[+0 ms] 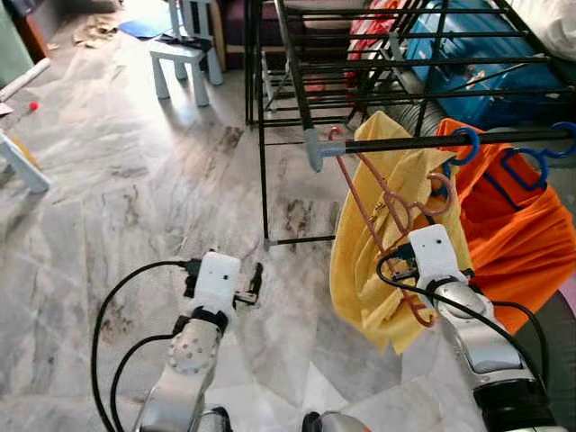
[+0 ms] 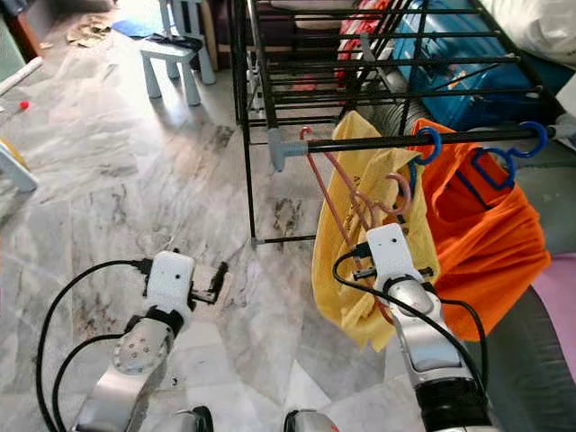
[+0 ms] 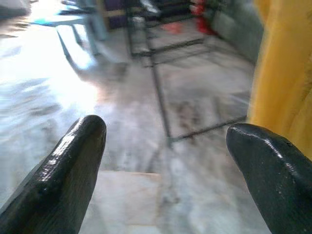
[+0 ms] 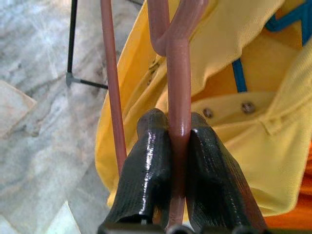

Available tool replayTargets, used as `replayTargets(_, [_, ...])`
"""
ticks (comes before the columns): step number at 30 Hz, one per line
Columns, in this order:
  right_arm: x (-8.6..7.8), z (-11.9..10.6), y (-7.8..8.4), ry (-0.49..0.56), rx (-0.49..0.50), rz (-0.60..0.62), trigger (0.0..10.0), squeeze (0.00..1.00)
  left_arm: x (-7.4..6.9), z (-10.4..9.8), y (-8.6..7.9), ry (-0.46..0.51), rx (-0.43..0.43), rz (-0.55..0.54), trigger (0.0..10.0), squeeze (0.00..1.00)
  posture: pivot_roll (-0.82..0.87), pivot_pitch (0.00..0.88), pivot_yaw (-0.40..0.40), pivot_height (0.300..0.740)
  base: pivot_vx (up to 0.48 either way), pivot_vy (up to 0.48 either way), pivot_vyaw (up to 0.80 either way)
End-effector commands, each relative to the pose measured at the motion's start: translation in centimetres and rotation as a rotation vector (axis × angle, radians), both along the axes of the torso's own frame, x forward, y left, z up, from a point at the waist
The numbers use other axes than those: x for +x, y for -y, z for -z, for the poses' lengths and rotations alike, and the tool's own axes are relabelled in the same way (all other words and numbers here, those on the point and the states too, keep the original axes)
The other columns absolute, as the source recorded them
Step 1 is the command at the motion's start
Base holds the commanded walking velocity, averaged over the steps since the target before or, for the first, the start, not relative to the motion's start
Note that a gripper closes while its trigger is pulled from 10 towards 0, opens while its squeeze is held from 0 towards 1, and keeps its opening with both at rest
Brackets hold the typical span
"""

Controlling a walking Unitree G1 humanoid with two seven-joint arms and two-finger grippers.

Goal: Hang hanger

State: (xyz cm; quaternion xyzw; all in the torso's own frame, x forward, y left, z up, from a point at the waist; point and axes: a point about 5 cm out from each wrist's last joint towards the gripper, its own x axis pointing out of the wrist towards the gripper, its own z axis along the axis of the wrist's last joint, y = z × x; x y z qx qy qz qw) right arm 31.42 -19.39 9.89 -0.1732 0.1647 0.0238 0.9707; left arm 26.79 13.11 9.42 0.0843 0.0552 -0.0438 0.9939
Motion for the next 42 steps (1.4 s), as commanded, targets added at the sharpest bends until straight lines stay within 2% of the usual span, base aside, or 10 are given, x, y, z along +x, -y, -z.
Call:
replayTargets(1, [0.2, -0.7, 0.3, 0.039, 0.0, 0.019, 10.0, 0.0, 0.5, -0.9, -1.2, 0.044, 0.015, -0.063, 10.0, 0.0, -0.05, 0.206, -0.067, 0.74, 0.0, 0.0, 0.0])
replayTargets(4, [1.0, -0.7, 0.2, 0.021, -0.003, 0.04, 10.0, 0.0, 1.7, -0.8, -3.9, 0.044, 0.064, -0.241, 10.0, 0.0, -0.04, 0.207, -0.069, 0.74, 0.0, 0.0, 0.0])
replayTargets(6, [1.4, -0.9, 0.0, 0.028, 0.0, 0.049, 10.0, 0.0, 2.0, -0.6, -4.9, 0.026, 0.086, -0.319, 10.0, 0.0, -0.04, 0.207, -0.069, 0.74, 0.0, 0.0, 0.0])
replayTargets(10, [2.7, -1.5, -0.5, 0.035, 0.012, 0.074, 10.0, 0.0, 2.5, -0.3, -5.5, -0.02, -0.003, -0.374, 10.0, 0.0, -0.04, 0.205, -0.061, 0.74, 0.0, 0.0, 0.0])
replayTargets(15, [4.1, -2.1, -1.0, 0.048, 0.066, 0.103, 10.0, 0.0, 2.8, -0.6, -4.8, -0.003, -0.015, -0.338, 10.0, 0.0, -0.03, 0.206, -0.056, 0.74, 0.0, 0.0, 0.0])
replayTargets(17, [5.2, -2.7, -1.9, 0.049, 0.077, 0.094, 10.0, 0.0, 2.7, -0.3, -4.2, -0.013, -0.02, -0.329, 10.0, 0.0, -0.03, 0.206, -0.057, 0.74, 0.0, 0.0, 0.0])
replayTargets(24, [6.5, -3.0, -3.1, 0.021, 0.101, 0.103, 10.0, 0.0, 2.5, 0.0, -3.6, -0.027, -0.035, -0.311, 10.0, 0.0, -0.02, 0.207, -0.064, 0.74, 0.0, 0.0, 0.0])
replayTargets(26, [7.2, -3.5, -4.1, 0.03, 0.093, 0.088, 10.0, 0.0, 2.4, 0.1, -3.3, -0.034, -0.046, -0.298, 10.0, 0.0, -0.01, 0.206, -0.074, 0.74, 0.0, 0.0, 0.0])
replayTargets(35, [7.6, -3.2, -6.1, -0.001, 0.117, 0.061, 10.0, 0.0, 2.3, 0.2, -2.9, -0.042, -0.061, -0.278, 10.0, 0.0, -0.01, 0.208, -0.078, 0.74, 0.0, 0.0, 0.0])
replayTargets(42, [7.5, -2.6, -7.9, -0.037, 0.114, 0.002, 10.0, 0.0, 2.4, 0.0, -2.3, -0.055, -0.112, -0.243, 10.0, 0.0, 0.0, 0.21, -0.088, 0.74, 0.0, 0.0, 0.0])
